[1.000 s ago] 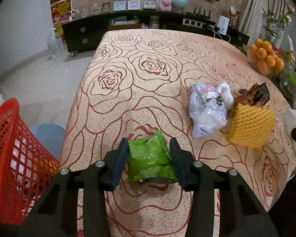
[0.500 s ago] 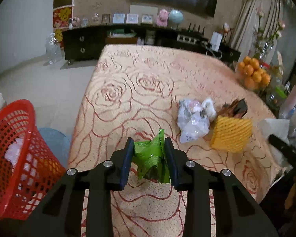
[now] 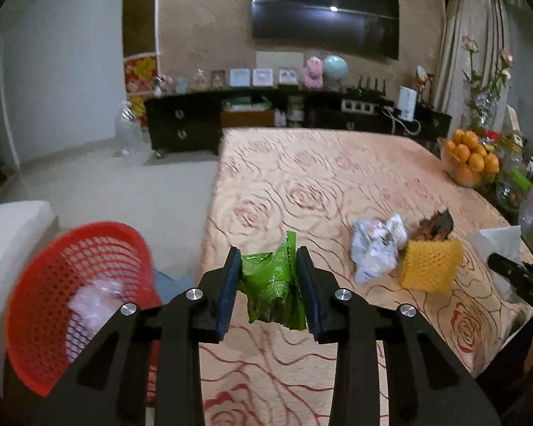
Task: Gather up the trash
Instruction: 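Carry the green packet and white tissue over the red wastebasket with both tools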
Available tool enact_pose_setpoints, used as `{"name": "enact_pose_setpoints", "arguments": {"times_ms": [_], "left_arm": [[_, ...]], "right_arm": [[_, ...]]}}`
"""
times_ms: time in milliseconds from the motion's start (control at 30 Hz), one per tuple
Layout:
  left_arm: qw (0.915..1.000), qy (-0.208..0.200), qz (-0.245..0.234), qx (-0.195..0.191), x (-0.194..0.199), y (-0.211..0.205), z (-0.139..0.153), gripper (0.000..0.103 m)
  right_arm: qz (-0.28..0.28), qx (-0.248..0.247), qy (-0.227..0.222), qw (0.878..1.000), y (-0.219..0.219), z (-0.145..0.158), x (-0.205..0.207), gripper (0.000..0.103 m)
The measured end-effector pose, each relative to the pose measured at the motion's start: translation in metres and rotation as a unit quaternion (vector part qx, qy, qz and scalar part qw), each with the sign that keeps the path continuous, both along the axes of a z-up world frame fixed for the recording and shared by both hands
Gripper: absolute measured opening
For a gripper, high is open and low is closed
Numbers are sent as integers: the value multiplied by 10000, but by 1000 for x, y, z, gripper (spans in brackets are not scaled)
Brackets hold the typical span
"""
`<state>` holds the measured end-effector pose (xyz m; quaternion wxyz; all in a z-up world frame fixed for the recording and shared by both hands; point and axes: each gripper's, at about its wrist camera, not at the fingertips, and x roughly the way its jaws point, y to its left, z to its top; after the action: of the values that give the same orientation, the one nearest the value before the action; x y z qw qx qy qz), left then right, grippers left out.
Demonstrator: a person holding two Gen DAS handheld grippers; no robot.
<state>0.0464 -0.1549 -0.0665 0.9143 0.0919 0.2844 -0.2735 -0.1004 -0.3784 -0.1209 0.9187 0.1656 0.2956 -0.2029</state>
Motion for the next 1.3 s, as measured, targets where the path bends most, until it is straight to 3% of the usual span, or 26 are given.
{"name": "enact_pose_setpoints", "arguments": {"times_ms": [200,500,967,1300], "left_arm": [[9988,-369,328,65,2,23,23,31],[9938,-552,958,-76,31,73,47,31],[9858,-340,1616,-305,62,145,35,31],[9818,16,1884,-228,73,165,22,31]], "right_arm": [[212,-96,-136,9996,13,18,10,19],[494,-232,-339,9979,34,52,36,19],[1419,-272,-218,9893,102,67,109,19],[2496,129,-166,9681,182,78,174,19]]}}
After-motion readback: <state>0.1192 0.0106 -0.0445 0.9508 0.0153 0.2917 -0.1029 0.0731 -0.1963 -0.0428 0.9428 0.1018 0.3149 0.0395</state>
